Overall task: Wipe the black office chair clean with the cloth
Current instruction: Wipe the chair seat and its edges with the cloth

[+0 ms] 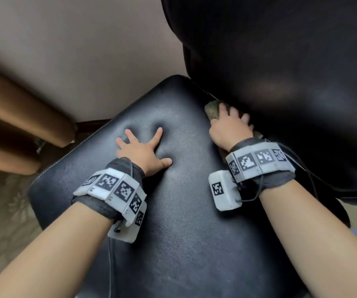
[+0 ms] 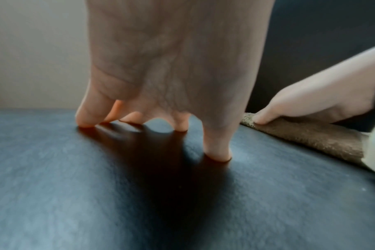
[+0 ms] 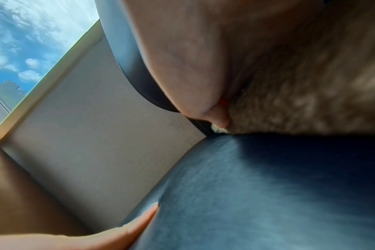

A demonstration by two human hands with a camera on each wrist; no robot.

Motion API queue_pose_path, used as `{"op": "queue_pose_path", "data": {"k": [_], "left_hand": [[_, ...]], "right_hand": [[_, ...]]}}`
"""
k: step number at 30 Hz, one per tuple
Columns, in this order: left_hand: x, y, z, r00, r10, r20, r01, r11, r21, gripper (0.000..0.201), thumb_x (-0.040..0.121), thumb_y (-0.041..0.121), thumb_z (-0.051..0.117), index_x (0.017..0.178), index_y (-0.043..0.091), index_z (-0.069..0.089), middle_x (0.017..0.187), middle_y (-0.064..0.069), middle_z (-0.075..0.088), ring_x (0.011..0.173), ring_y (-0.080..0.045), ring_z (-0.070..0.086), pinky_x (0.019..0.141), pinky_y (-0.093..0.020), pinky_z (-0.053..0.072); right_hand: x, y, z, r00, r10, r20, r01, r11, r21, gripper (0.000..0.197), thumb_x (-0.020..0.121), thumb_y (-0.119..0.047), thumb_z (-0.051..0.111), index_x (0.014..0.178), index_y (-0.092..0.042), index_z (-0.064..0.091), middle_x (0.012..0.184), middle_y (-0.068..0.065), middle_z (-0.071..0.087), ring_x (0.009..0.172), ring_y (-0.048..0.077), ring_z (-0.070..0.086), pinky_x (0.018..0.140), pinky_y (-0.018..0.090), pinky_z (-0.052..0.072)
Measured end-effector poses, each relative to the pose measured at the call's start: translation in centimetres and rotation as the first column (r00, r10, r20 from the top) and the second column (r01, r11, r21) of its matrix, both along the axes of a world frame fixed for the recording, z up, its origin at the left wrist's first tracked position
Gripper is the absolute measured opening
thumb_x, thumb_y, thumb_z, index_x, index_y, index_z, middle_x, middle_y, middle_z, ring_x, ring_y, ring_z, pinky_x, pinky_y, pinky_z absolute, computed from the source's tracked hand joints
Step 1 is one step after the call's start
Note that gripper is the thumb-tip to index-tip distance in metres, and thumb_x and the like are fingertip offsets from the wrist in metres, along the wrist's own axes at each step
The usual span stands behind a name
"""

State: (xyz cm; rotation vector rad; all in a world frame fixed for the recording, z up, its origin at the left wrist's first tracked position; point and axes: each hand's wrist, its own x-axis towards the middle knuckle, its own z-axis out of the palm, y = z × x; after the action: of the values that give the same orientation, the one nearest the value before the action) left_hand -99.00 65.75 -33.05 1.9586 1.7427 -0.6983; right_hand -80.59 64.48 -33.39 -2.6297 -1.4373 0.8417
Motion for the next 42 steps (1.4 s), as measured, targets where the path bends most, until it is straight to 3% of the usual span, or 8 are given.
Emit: {"op": "queue_pose_path", "data": {"k": [4,11,15,19,25,31,37,42], "left_hand": [[0.1,0.3,0.0,1.0,0.003,-0.007,-0.003,1.0,-0.03,0.086,0.083,0.066,0.048,0.142,0.05,-0.012,0.152,-0.026,-0.018,0.138,-0.051,-0.006,0.112,-0.05,0.014],[0.0,0.5,0.2,1.0,-0.012,-0.02,0.011,0.998,-0.055,0.085,0.084,0.066,0.047,0.141,0.049,-0.014,0.151,-0.027,-0.018,0.138,-0.052,-0.007,0.113,-0.049,0.014],[0.0,0.5,0.2,0.999,-0.022,-0.032,0.021,0.999,-0.048,0.085,0.084,0.067,0.047,0.141,0.05,-0.014,0.152,-0.026,-0.017,0.138,-0.051,-0.004,0.112,-0.049,0.018],[0.0,0.5,0.0,0.999,-0.029,-0.039,0.027,0.999,-0.037,0.085,0.083,0.068,0.046,0.141,0.051,-0.014,0.152,-0.025,-0.017,0.139,-0.05,-0.004,0.111,-0.048,0.021],[0.0,0.7,0.0,0.998,-0.039,-0.047,0.036,0.998,-0.059,0.086,0.083,0.068,0.046,0.141,0.05,-0.015,0.152,-0.026,-0.017,0.138,-0.051,-0.004,0.111,-0.048,0.019],[0.0,0.9,-0.1,0.998,-0.046,-0.041,0.043,0.997,-0.071,0.085,0.084,0.066,0.046,0.141,0.05,-0.014,0.151,-0.026,-0.018,0.138,-0.051,-0.005,0.111,-0.048,0.021],[0.0,0.7,-0.1,0.997,-0.052,-0.054,0.049,0.997,-0.055,0.085,0.084,0.067,0.045,0.141,0.05,-0.015,0.152,-0.025,-0.016,0.138,-0.051,-0.003,0.11,-0.048,0.023],[0.2,0.6,0.0,0.998,-0.044,-0.044,0.042,0.998,-0.05,0.085,0.084,0.067,0.045,0.141,0.05,-0.015,0.152,-0.024,-0.017,0.139,-0.05,-0.005,0.109,-0.047,0.024]], "right_hand": [[-1.9,2.8,-0.2,0.999,-0.023,0.039,0.023,1.0,0.001,0.055,0.096,-0.029,0.032,0.147,-0.017,0.015,0.151,0.008,0.018,0.133,0.042,0.017,0.109,0.053,0.015],[-4.1,8.9,0.8,0.993,0.114,-0.03,-0.115,0.993,-0.031,0.06,0.094,-0.023,0.034,0.149,-0.022,0.008,0.154,0.006,0.011,0.137,0.038,0.012,0.11,0.053,0.013],[-1.3,6.2,0.1,0.981,0.184,-0.054,-0.187,0.98,-0.065,0.059,0.094,-0.027,0.029,0.149,-0.019,0.008,0.155,0.007,0.006,0.138,0.038,0.011,0.111,0.051,0.014],[-1.1,4.4,0.5,0.992,0.11,-0.065,-0.111,0.994,-0.019,0.059,0.097,-0.022,0.033,0.149,-0.02,0.006,0.154,0.006,0.01,0.136,0.036,0.013,0.11,0.05,0.013],[-3.5,9.2,0.3,0.996,0.091,-0.018,-0.092,0.994,-0.065,0.061,0.094,-0.023,0.036,0.148,-0.019,0.009,0.151,0.008,0.014,0.135,0.041,0.015,0.108,0.054,0.017],[-6.2,12.6,1.0,0.982,0.186,0.03,-0.186,0.982,-0.024,0.058,0.093,-0.027,0.039,0.146,-0.019,0.017,0.15,0.012,0.017,0.132,0.041,0.02,0.106,0.053,0.022],[-4.1,9.9,-0.2,0.959,0.278,-0.06,-0.277,0.96,0.033,0.061,0.095,-0.025,0.034,0.148,-0.031,0.004,0.157,0.001,-0.002,0.139,0.037,0.006,0.112,0.05,0.005],[-3.7,9.6,-0.3,0.957,0.285,-0.057,-0.284,0.958,0.036,0.06,0.096,-0.026,0.032,0.149,-0.027,0.005,0.157,0.001,0.001,0.139,0.036,0.007,0.113,0.048,0.007]]}}
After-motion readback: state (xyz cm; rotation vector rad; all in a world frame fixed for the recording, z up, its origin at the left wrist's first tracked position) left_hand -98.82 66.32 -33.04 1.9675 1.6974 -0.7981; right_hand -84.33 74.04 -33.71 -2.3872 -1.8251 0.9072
